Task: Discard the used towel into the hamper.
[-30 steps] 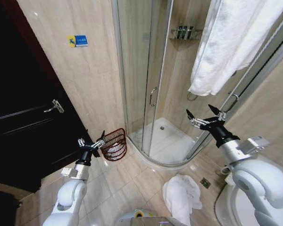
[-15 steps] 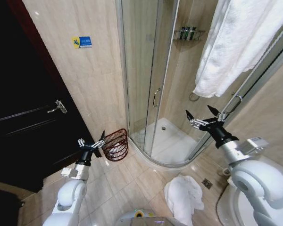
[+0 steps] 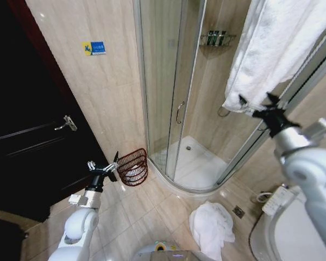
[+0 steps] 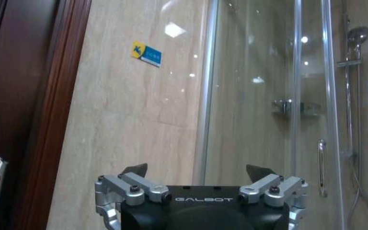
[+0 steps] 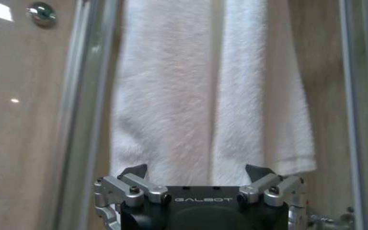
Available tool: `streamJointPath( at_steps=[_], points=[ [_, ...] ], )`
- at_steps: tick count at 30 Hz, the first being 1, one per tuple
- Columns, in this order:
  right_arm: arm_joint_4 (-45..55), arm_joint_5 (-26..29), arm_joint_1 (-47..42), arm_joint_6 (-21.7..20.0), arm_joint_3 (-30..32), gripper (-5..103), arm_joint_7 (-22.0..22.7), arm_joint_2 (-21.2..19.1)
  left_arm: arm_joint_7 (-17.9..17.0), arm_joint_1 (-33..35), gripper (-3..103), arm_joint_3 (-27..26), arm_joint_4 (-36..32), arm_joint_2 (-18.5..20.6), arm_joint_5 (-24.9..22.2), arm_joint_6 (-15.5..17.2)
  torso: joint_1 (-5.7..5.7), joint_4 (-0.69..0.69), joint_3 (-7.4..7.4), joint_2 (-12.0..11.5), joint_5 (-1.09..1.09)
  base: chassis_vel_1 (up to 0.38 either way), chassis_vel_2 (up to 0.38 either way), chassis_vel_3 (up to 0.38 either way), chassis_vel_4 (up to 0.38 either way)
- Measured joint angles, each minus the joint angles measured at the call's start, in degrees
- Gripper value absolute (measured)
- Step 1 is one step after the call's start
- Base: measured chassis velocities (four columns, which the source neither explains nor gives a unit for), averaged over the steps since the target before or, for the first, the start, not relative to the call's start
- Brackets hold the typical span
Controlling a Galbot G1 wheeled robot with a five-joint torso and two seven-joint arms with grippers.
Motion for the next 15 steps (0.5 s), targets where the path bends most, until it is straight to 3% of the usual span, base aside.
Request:
streamJointPath(
  at_steps=[5,15],
  points=[
    [-6.16,5.12,8.08,-0.08,-3.6,100,-2.27,-4.45,0.04,-0.27,100,0.57,0.46,-0.79,1.13,-0.06,-0.03,0.0,-0.04,-0.08,0.0,0.0,0.0,0.0,0.0],
    [-9.61,11.34,11.37,-1.31,-5.49,103,-7.19,-8.42,0.07,-1.35,100,1.29,0.48,-1.11,1.98,0.41,-0.09,-0.01,-0.09,-0.17,0.0,0.0,0.0,0.0,0.0]
  ],
)
